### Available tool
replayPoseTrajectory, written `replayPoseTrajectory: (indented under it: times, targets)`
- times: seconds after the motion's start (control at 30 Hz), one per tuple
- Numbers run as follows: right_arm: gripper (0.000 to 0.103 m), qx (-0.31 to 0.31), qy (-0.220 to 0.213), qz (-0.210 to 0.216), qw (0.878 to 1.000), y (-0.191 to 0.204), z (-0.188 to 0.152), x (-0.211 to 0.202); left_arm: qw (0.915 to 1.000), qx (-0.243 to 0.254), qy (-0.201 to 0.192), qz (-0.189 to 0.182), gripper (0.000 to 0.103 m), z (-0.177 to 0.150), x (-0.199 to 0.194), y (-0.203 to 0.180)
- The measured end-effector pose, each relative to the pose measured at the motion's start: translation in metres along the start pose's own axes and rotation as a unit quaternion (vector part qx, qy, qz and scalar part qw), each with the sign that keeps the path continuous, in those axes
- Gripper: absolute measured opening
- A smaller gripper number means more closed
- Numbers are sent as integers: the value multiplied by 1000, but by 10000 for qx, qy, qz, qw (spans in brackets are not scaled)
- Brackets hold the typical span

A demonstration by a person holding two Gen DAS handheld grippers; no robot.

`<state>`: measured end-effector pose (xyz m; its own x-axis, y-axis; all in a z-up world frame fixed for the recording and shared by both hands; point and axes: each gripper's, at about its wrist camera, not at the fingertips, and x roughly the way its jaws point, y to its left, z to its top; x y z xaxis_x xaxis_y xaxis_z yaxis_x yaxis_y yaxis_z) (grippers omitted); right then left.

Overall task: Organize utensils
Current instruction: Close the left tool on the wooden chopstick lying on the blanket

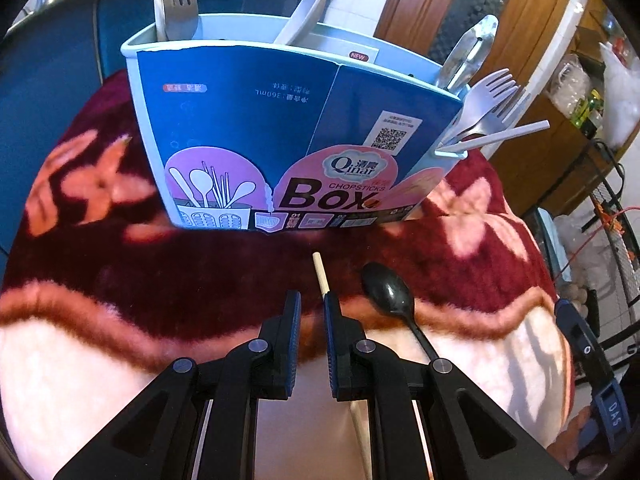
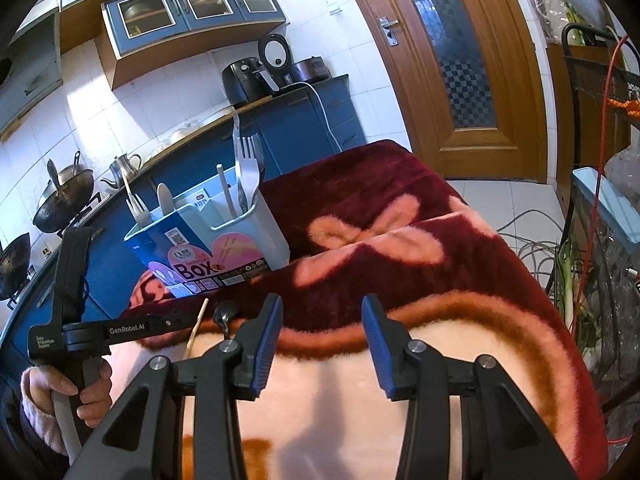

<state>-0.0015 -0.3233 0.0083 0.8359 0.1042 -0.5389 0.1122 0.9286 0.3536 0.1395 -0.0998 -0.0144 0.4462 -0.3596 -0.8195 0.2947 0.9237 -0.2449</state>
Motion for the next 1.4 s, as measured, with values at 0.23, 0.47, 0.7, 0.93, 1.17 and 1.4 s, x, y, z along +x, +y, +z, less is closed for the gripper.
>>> replayPoseTrajectory:
  times: [0.23,0.47,0.7,0.93,1.17,1.4]
  targets:
    - [45,5,13,3,10000,0,-1,1,9997,-11,42,-226,11,3,-3,-2]
    - [45,-13,68,16,10000,2,-5,2,9991,-71,282,-300,11,6,12,-2]
    - [45,-7,119,-17,9999,4,-5,6,9987,-226,208,-418,7,4,7,7]
    - [45,-128,190,-7,9997,11,-5,8,9975,-400,-293,-500,4,1,-17,19]
    - [45,-326,333,40,9989,27,-4,15,9917,-260,-1218,-304,4,-1,-59,25]
    - [45,-723,698,95,9949,54,-2,31,9824,-115,-1864,41,4,-4,-87,32]
